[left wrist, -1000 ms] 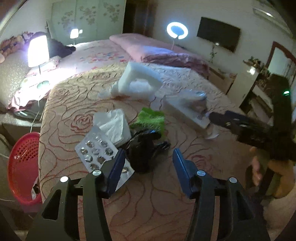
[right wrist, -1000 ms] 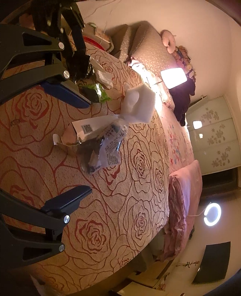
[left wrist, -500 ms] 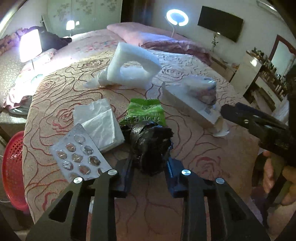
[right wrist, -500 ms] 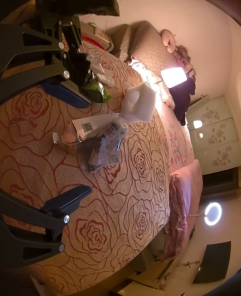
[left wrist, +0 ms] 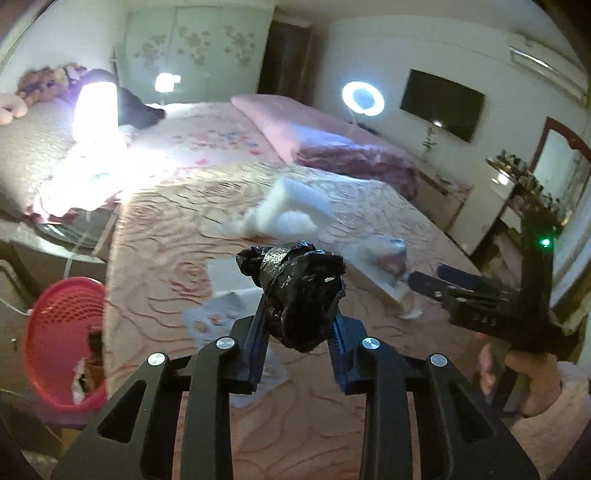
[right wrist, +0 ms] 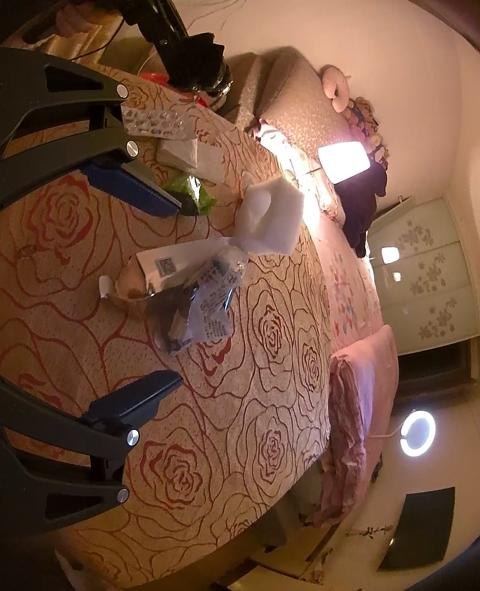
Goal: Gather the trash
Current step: 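Grasp the clear plastic wrapper with the right tool while the left tool holds the black bag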
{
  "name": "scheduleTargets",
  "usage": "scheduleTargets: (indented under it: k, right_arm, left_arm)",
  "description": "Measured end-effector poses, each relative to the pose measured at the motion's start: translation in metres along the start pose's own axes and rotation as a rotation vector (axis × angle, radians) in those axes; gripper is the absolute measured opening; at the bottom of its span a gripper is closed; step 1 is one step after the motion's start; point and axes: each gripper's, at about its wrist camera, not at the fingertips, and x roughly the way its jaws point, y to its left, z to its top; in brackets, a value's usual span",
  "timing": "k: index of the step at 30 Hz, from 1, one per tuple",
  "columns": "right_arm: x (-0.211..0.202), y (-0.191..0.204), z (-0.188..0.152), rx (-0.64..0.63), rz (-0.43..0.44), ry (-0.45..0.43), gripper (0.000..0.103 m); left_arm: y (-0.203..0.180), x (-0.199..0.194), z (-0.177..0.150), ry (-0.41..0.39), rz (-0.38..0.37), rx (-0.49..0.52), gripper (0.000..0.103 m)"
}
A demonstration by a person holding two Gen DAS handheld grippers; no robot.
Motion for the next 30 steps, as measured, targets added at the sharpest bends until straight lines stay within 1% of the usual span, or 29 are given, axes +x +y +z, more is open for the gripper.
scheduleTargets:
  k: [6,8,10,11,13,14,16,19,21,24,30]
  right_arm:
    - [0.012,0.007,0.018,-0.034,0.002,-0.013,0.082]
    - [0.019,0.012,0.024,-0.064,0.006,-0.011,0.082]
    - [0.026,0.017,0.028,-0.092,0.002,-0.001,0.073]
    - [0.030,0.019,0.029,-0.104,0.004,0.005,0.070]
    - [0.036,0.023,0.030,-0.135,0.000,0.018,0.056]
    - [0.039,0.025,0.029,-0.150,-0.003,0.027,0.052]
    - [0.044,0.026,0.028,-0.171,-0.016,0.047,0.039]
    - [0.046,0.025,0.028,-0.168,-0.013,0.056,0.031]
    - [0.044,0.024,0.029,-0.165,-0.015,0.054,0.029]
    - [0.036,0.025,0.033,-0.154,-0.008,0.035,0.028]
    - [0.011,0.040,0.046,-0.156,0.031,-0.030,0.028]
  left_arm:
    - [0.017,-0.003,0.000,-0.010,0.026,-0.034,0.027]
    - [0.022,-0.003,-0.002,-0.009,0.034,-0.046,0.027]
    - [0.025,-0.004,-0.002,-0.010,0.043,-0.054,0.027]
    - [0.027,-0.005,-0.002,-0.012,0.051,-0.057,0.027]
    - [0.032,-0.006,-0.002,-0.014,0.063,-0.062,0.027]
    - [0.035,-0.006,-0.003,-0.012,0.069,-0.069,0.027]
    - [0.040,-0.006,-0.003,-0.011,0.076,-0.081,0.027]
    - [0.046,-0.006,-0.005,-0.009,0.089,-0.098,0.027]
    - [0.050,-0.008,-0.005,-0.012,0.099,-0.107,0.027]
    - [0.055,-0.014,-0.004,-0.024,0.116,-0.114,0.027]
    - [0.068,-0.030,-0.001,-0.058,0.165,-0.142,0.027]
